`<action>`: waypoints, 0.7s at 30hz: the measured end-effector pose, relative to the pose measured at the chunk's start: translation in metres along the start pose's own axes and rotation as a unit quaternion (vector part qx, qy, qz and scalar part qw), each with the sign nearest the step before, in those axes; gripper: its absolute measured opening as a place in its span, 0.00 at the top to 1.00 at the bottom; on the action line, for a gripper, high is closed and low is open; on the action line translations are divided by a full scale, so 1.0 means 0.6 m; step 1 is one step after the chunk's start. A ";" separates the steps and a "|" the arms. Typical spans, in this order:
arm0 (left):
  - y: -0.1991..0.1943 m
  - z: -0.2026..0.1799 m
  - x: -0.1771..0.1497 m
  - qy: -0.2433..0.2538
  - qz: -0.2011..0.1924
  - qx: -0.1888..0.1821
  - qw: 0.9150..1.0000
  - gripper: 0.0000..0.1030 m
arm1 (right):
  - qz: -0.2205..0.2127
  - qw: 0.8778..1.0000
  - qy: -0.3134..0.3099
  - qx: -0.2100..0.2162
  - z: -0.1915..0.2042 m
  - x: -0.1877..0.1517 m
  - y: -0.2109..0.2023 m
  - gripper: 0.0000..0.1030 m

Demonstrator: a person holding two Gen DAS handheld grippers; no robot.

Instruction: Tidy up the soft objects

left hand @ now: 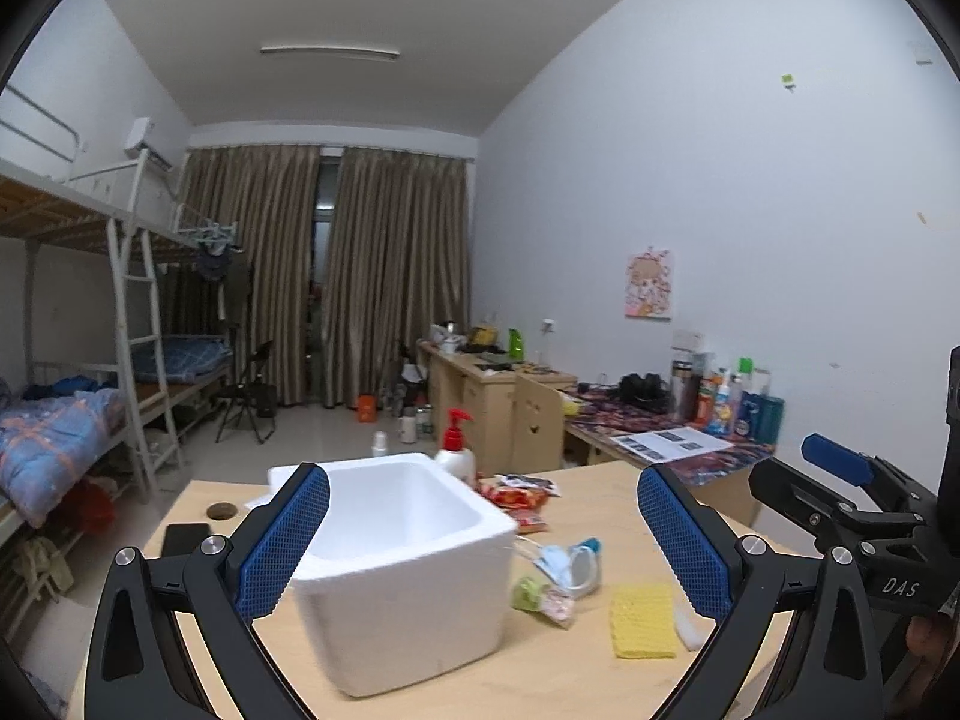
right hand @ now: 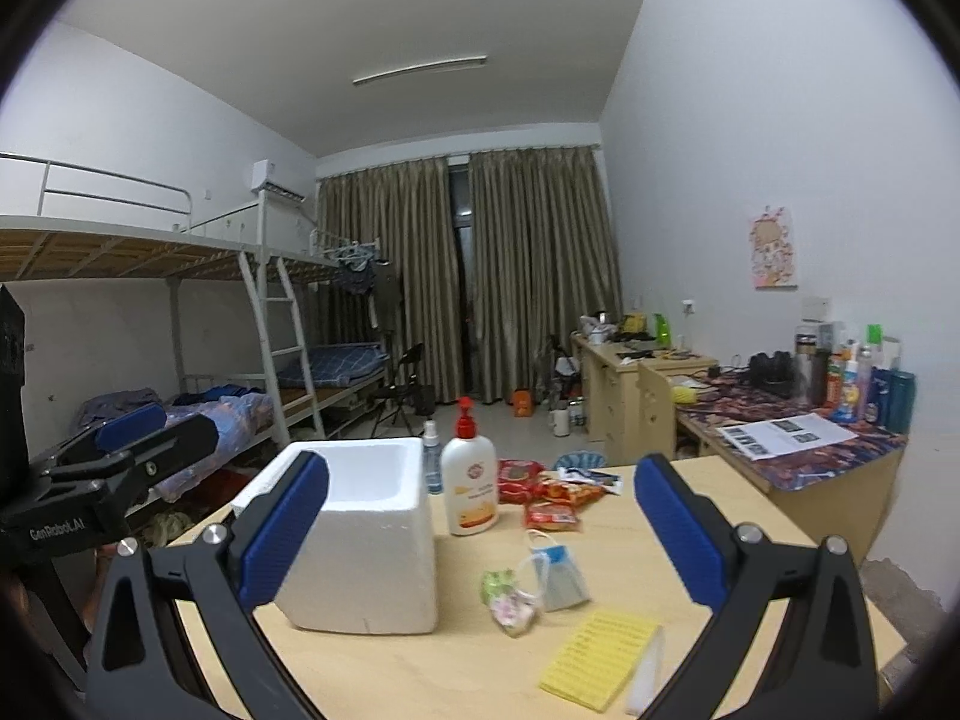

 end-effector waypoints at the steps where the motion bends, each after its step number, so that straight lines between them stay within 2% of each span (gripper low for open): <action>1: -0.001 -0.007 0.000 0.002 -0.001 -0.006 1.000 0.00 | -0.001 1.000 0.002 -0.003 -0.006 0.000 -0.004 0.00; 9: 0.013 -0.073 0.001 0.026 0.003 -0.052 0.998 0.00 | -0.003 0.999 0.010 -0.049 -0.057 -0.011 -0.032 0.00; 16: 0.059 -0.126 -0.007 0.037 0.026 -0.093 0.995 0.00 | -0.004 0.997 0.020 -0.077 -0.103 -0.024 -0.049 0.00; 21: 0.095 -0.156 -0.023 0.045 0.044 -0.109 0.992 0.00 | 0.004 0.995 0.038 -0.095 -0.143 -0.034 -0.048 0.00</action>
Point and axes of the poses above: each gripper's, at about its wrist camera, not at the fingertips, and y roughly the way its jaws point, z to its left, x to its top, the point moved 4 cm from there along y, roughly the way its jaws point, and after that the axes turned 13 degrees about y, right-handed, at the moved point
